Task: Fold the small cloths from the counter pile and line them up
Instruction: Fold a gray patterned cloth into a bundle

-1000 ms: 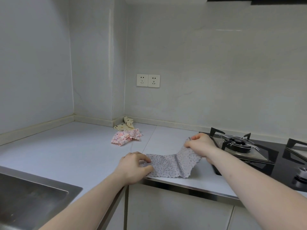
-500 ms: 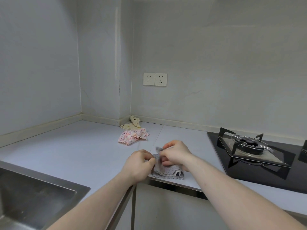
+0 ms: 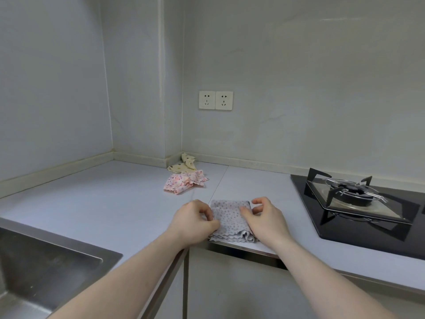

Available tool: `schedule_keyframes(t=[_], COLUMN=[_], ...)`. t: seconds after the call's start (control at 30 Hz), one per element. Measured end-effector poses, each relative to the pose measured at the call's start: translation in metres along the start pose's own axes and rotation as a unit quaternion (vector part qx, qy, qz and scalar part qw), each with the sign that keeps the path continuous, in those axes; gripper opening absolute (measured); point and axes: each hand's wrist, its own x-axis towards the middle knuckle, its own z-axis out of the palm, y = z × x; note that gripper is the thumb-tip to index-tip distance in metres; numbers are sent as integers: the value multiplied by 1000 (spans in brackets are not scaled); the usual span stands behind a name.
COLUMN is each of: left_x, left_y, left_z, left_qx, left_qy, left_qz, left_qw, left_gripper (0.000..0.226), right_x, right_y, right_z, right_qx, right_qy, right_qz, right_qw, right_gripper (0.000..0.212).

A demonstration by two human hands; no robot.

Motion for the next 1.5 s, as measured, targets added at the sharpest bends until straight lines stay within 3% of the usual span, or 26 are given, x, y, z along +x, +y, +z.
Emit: schedule_keyframes(t=[0.17,0.37,0.57,0.7,0.8,1.1,1.23,1.5], left_x=[0,0,-2,-4,-3,-5,-7,-7], left_y=[-1,1,1,0,-2,0,2,4], left_z=[0,2,2,0,-2,-3,-4,-4], left_qx=[40,49,-45,-81,-104,-94,-164,-114], left_qy=[-43,-51,-19,-30,-24,37,65,66], left_qz=[16,12,-28,-34,-11,63,45,36], left_qw=[998,997,998,996,994,993,983,991], left_gripper=[46,15,13,41,46,25,28,20], right_x=[0,-1,-9,-12,-11,-5,-4,-5], right_y=[-1,-1,-2,-4,-2,3,4,3], right_z=[3,-1,-5,-9,-10,-9,-8,-4], right_qx=[-42,-47,143,195,208,235,254,203], right_qy=[-9,-22,-56,-68,-75,-58,-58,-35], right_qz=[-12,-18,-39,-55,-66,-70,-69,-77], right_qw=[999,998,987,977,973,968,963,975], right_gripper=[29,27,7,19,30,28,28,28])
